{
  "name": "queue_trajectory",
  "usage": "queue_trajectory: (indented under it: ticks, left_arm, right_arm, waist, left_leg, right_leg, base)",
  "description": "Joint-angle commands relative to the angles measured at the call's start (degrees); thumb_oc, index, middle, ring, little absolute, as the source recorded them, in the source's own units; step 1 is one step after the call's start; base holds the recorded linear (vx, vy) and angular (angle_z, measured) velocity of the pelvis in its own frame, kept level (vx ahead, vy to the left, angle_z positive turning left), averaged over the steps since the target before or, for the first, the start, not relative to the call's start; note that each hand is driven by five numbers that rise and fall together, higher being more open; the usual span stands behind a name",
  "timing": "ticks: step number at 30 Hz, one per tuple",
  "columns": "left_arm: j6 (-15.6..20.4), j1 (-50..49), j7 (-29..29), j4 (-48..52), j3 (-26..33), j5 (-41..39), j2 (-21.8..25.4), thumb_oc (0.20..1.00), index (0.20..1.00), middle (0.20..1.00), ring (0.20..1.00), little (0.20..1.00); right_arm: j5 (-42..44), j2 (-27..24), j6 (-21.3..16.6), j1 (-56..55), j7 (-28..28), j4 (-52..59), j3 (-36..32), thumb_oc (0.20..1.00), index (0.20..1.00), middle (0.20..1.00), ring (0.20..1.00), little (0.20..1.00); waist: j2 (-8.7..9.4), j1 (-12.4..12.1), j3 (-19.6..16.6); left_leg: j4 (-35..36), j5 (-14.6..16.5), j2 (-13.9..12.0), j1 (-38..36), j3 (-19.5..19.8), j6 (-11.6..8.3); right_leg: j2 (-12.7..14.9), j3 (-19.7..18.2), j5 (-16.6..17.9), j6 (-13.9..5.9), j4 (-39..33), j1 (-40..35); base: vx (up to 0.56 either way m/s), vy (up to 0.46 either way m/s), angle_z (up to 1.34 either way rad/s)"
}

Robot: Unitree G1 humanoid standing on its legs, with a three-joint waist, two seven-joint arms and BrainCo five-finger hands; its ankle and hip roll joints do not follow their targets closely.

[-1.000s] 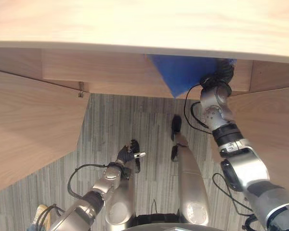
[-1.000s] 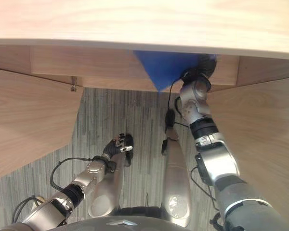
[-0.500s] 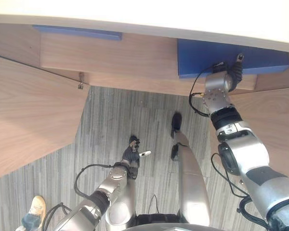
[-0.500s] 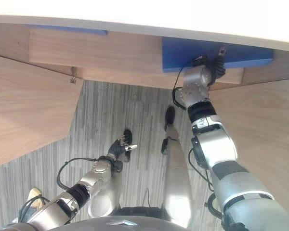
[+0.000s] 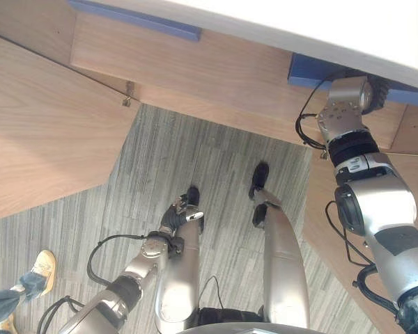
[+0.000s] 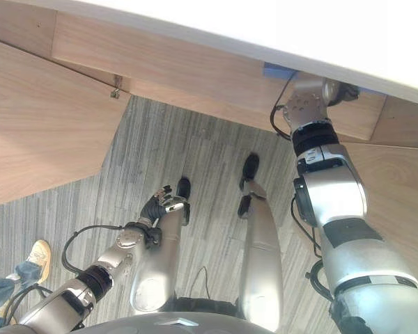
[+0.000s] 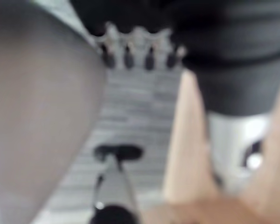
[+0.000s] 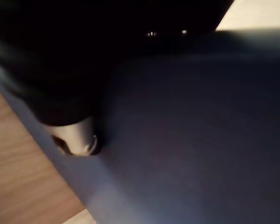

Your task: Put the empty folder in the office cabinet

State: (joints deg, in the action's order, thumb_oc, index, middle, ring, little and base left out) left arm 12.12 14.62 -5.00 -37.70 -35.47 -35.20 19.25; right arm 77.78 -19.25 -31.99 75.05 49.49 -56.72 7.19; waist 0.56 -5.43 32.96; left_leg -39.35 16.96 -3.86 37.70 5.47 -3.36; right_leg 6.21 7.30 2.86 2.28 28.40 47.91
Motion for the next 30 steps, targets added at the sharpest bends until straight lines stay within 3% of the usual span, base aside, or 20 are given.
queue_trajectory:
  ticks: [1, 9, 14, 15, 19, 22, 26, 30]
  left_arm:
    - [-1.2, -9.8, -2.1, 2.6, -3.2, -0.1, -0.6, 1.0, 1.0, 1.0, 1.0, 1.0]
    - [-0.3, -12.1, -3.6, 3.6, -3.3, 0.5, 0.7, 1.0, 1.0, 1.0, 1.0, 1.0]
    - [0.0, -12.9, -3.7, 4.6, -3.5, 0.3, 0.8, 1.0, 1.0, 1.0, 1.0, 1.0]
    - [-0.4, -13.0, -3.6, 5.4, -3.8, 0.4, 1.0, 1.0, 1.0, 1.0, 1.0, 1.0]
    - [-0.1, -13.1, -3.7, 5.6, -4.2, 0.4, 1.2, 1.0, 1.0, 1.0, 1.0, 1.0]
    - [-0.2, -13.3, -3.6, 6.2, -4.2, 0.4, 1.4, 1.0, 1.0, 1.0, 1.0, 1.0]
    - [0.2, -13.8, -3.8, 6.5, -4.4, 0.6, 1.8, 1.0, 1.0, 1.0, 1.0, 1.0]
    - [0.2, -13.9, -3.3, 6.5, -4.5, 0.8, 1.7, 1.0, 1.0, 1.0, 1.0, 1.0]
  right_arm:
    - [-0.5, -8.7, -1.6, 0.3, -1.8, 0.9, 2.0, 0.2, 0.2, 0.2, 0.2, 0.2]
    - [2.9, -10.8, 0.5, 1.1, -3.9, -0.1, 2.9, 0.2, 0.2, 0.2, 0.2, 0.2]
    - [4.8, -10.4, -1.2, 0.8, -4.2, 0.4, 2.9, 0.2, 0.2, 0.2, 0.2, 0.2]
    - [4.6, -10.2, -0.8, 1.1, -5.0, 0.1, 2.9, 1.0, 1.0, 1.0, 1.0, 1.0]
    - [4.0, -9.6, -0.2, 1.5, -3.4, -0.1, 3.2, 1.0, 1.0, 1.0, 1.0, 1.0]
    - [2.9, -9.7, 3.1, 1.3, -4.3, -0.1, 3.7, 1.0, 1.0, 1.0, 1.0, 1.0]
    - [2.2, -9.4, 11.0, 0.9, -5.4, -0.4, 5.0, 1.0, 1.0, 1.0, 1.0, 1.0]
    - [2.8, -9.2, 15.5, 0.5, -7.7, -1.1, 5.7, 1.0, 1.0, 1.0, 1.0, 1.0]
  waist:
    - [-4.34, -0.4, -3.2]
    - [-5.18, -0.8, -3.2]
    - [-6.03, -0.9, -3.2]
    - [-6.38, -1.1, -3.2]
    - [-6.81, -1.2, -3.2]
    - [-6.95, -1.3, -3.2]
    - [-7.05, -1.3, -3.2]
    - [-6.84, -1.2, -3.2]
  left_leg:
    - [0.7, -3.8, -0.6, 2.1, -1.6, 4.29]
    - [-3.8, -6.1, -0.5, 6.5, -1.4, 3.74]
    - [-5.9, -6.3, -0.1, 8.7, -1.6, 3.78]
    - [-6.7, -6.1, 0.2, 9.4, -1.7, 3.82]
    - [-8.0, -6.1, 0.4, 10.5, -2.0, 3.92]
    - [-8.9, -5.7, 0.6, 11.3, -2.1, 4.01]
    - [-9.9, -5.4, 0.4, 11.9, -2.8, 4.01]
    - [-10.6, -4.9, 0.2, 12.0, -3.2, 3.95]
  right_leg:
    - [-1.8, -2.3, -8.8, -1.98, 4.5, -1.4]
    - [-1.6, -2.0, -10.8, -0.62, 6.5, -0.5]
    - [-1.4, -2.0, -11.5, -0.25, 7.3, 0.3]
    - [-1.3, -2.0, -11.8, -0.14, 7.6, 0.5]
    - [-1.2, -1.9, -12.0, 0.02, 8.0, 0.9]
    - [-1.2, -1.8, -12.0, 0.01, 7.9, 1.0]
    - [-0.9, -1.6, -11.8, -0.04, 7.1, 0.7]
    - [-0.8, -1.5, -11.6, -0.12, 6.4, 0.2]
  base:
    - [0.08, -0.09, 0.09]
    - [0.07, -0.055, 0.06]
    - [0.01, 0.004, -0.01]
    - [0.0, 0.015, -0.06]
    - [-0.01, 0.004, -0.04]
    - [-0.01, -0.001, -0.01]
    - [-0.02, 0.006, 0.0]
    - [-0.02, 0.011, -0.06]
